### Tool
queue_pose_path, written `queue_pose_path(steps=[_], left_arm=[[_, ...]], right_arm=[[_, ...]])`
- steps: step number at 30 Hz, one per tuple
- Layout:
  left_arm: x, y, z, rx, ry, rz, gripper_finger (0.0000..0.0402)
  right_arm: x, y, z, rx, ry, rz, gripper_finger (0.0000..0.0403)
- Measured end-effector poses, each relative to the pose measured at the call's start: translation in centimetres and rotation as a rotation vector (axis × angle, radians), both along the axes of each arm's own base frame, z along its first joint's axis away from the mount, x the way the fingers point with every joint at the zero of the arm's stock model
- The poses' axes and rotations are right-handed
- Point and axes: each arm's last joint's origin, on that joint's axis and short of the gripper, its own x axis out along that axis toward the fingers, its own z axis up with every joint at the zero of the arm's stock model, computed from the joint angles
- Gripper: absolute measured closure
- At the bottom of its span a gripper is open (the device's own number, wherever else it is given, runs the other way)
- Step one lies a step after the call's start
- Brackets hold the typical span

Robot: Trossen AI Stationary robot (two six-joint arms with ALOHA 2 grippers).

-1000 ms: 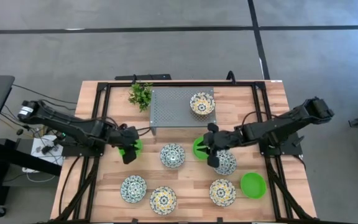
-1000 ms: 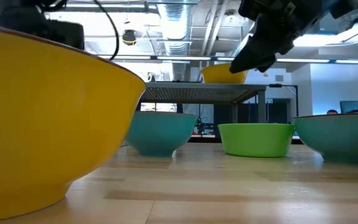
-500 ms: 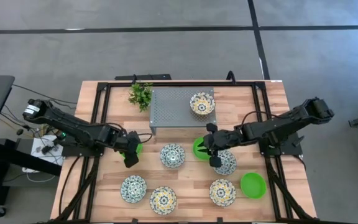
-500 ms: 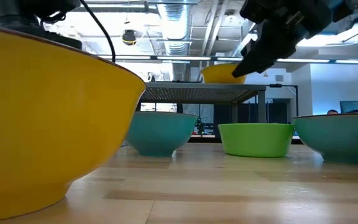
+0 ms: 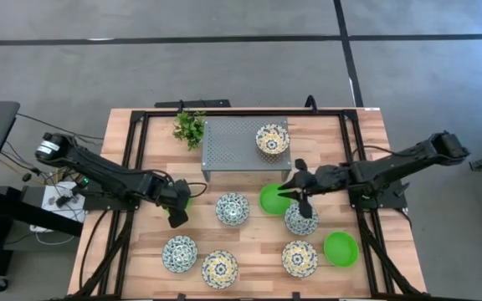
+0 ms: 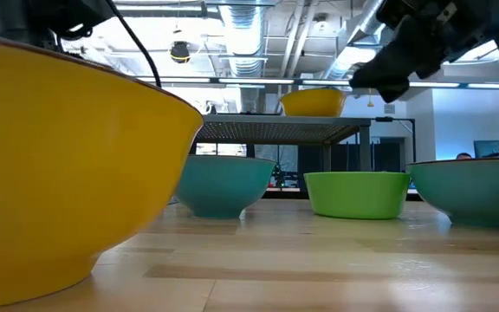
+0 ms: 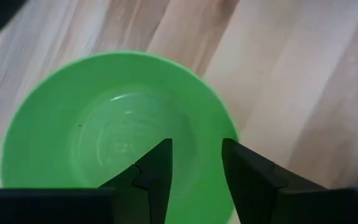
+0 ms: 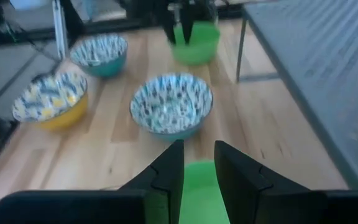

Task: Pick & Place Mini bowls
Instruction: Put the left green bowl on the shelf

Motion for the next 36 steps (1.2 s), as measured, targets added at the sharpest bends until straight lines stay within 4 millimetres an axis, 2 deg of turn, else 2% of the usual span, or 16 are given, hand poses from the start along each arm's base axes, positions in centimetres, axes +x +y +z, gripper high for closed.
queue_pose_path(steps=[8,11,22,27,30,35,36], left_arm=[[-0.8,0.3,2.4,-0.072,-0.132,0.038,0.0262],[-0.8,0.2,2.5,-0.08,-0.14,0.045,0.0262],[0.4,-0.8,-0.6,-0.02,0.017,0.017,0.0262],[0.6,-1.0,-1.2,-0.01,0.035,0.008,0.0264],[0.6,-1.0,-1.1,-0.009,0.027,0.01,0.0289],[0.7,-1.0,-0.9,-0.004,0.012,0.012,0.038],[0.7,-1.0,-0.9,-0.001,0.01,0.013,0.0387]], right_arm=[[-0.2,0.0,0.5,0.008,-0.039,0.0,0.0317],[-0.2,0.0,0.4,0.006,-0.03,0.0,0.0317],[-0.2,0.0,0.5,0.007,-0.033,0.004,0.0317],[-0.3,0.1,0.4,0.006,-0.028,0.005,0.0317],[-0.3,0.1,0.4,0.006,-0.026,0.005,0.0317],[-0.3,0.2,0.4,0.02,-0.024,0.004,0.0317],[-0.3,0.2,0.4,0.021,-0.024,0.006,0.0317]])
